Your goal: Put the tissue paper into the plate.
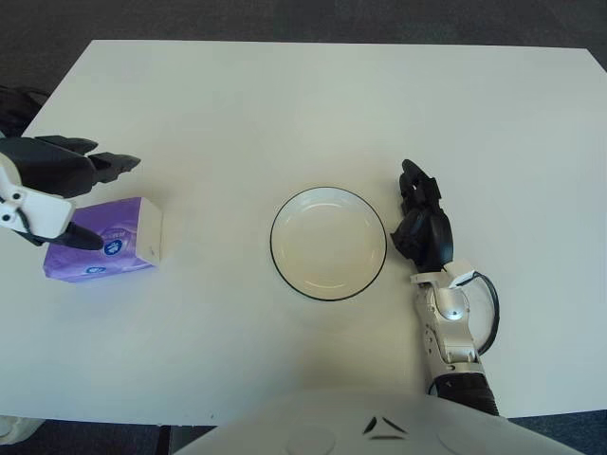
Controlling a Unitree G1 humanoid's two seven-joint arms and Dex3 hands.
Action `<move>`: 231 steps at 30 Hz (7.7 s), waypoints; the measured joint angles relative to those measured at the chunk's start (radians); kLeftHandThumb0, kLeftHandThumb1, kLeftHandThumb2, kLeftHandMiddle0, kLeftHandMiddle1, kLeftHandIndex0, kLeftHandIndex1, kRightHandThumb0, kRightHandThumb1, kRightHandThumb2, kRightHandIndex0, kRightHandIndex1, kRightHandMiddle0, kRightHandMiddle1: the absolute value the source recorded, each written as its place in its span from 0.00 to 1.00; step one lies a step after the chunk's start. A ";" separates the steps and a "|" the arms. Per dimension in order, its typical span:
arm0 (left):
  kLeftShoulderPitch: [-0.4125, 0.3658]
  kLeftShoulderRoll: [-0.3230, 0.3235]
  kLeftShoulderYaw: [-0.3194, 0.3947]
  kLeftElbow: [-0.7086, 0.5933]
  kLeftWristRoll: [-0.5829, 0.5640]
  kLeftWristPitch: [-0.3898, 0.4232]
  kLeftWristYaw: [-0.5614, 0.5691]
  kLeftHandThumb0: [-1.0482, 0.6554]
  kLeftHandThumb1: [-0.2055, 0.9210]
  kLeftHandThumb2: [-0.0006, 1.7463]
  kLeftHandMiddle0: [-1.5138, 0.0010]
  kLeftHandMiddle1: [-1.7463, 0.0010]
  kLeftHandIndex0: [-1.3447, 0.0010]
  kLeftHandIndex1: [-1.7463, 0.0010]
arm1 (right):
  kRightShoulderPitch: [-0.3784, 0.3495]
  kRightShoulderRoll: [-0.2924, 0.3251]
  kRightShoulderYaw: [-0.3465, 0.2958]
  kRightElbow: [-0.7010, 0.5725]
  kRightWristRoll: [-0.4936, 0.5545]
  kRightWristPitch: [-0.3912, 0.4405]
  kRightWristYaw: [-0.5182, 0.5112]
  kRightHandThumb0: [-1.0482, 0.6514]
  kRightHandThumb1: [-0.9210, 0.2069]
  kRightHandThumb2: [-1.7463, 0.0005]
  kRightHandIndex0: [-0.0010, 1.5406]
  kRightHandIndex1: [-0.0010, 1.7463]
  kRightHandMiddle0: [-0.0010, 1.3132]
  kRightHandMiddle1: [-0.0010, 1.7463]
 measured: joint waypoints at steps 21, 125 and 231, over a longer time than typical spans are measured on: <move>0.026 0.007 0.014 -0.031 0.035 -0.001 -0.055 0.00 1.00 0.29 1.00 1.00 1.00 1.00 | 0.000 -0.006 -0.002 0.000 0.000 0.002 -0.005 0.21 0.00 0.39 0.14 0.00 0.00 0.31; -0.053 -0.160 -0.457 0.252 0.375 0.144 0.413 0.20 0.98 0.14 0.64 0.81 1.00 0.55 | 0.008 -0.058 -0.046 -0.026 0.045 0.042 0.052 0.19 0.00 0.42 0.14 0.00 0.00 0.32; -0.053 -0.724 -0.510 0.245 0.116 -0.553 1.458 0.34 0.49 0.73 0.22 0.00 0.56 0.00 | -0.022 -0.063 -0.134 -0.014 0.230 0.096 0.173 0.40 0.11 0.60 0.41 0.76 0.21 1.00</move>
